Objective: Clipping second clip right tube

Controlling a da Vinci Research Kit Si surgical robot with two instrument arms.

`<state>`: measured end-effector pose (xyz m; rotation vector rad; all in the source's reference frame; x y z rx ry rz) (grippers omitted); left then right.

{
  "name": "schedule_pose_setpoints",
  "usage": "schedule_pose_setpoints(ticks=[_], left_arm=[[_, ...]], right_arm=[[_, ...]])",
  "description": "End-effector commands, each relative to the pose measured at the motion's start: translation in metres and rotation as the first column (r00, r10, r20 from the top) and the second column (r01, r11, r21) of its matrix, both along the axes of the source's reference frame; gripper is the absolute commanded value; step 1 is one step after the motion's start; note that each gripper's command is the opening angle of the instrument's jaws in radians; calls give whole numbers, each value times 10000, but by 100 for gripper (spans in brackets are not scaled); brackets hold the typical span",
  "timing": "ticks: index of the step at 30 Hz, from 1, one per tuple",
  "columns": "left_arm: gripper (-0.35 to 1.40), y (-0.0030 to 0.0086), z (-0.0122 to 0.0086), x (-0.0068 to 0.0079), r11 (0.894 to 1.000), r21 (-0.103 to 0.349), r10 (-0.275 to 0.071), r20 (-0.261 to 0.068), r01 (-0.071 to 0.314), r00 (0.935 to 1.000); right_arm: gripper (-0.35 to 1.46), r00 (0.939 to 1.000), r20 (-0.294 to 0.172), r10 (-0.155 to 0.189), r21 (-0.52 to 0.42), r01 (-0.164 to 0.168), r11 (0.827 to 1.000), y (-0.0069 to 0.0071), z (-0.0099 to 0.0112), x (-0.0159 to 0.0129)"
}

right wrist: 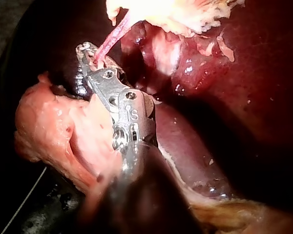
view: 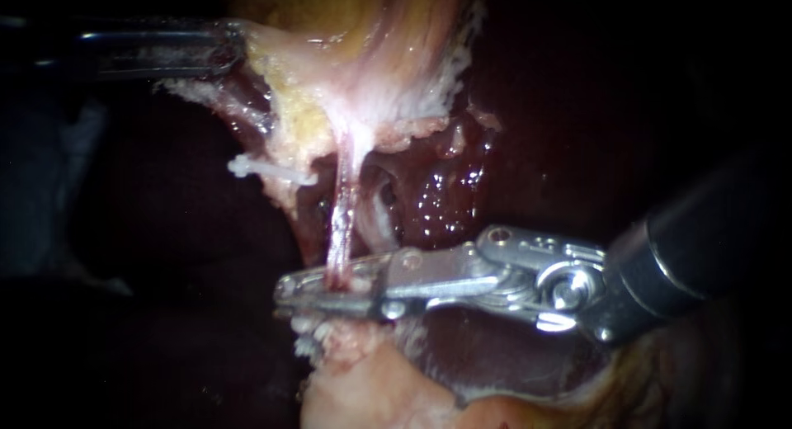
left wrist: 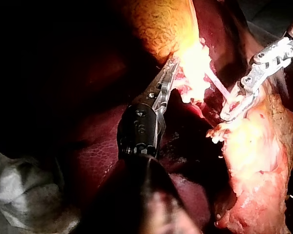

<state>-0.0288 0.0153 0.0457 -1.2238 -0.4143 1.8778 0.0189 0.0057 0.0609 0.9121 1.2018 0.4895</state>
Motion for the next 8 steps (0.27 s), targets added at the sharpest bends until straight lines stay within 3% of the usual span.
schedule_pose_setpoints(ticks=[1, 8], left_arm=[[-35, 0, 0, 0, 10000, 4, -1, -4, 1, 10000], [-35, -1, 2, 0, 10000, -5, -3, -7, 2, 10000]], right_arm=[[-35, 10000, 9, 4, -14, -4, 10000, -1, 1, 0], [-35, 10000, 8, 2, -15, -2, 10000, 0, 2, -1]])
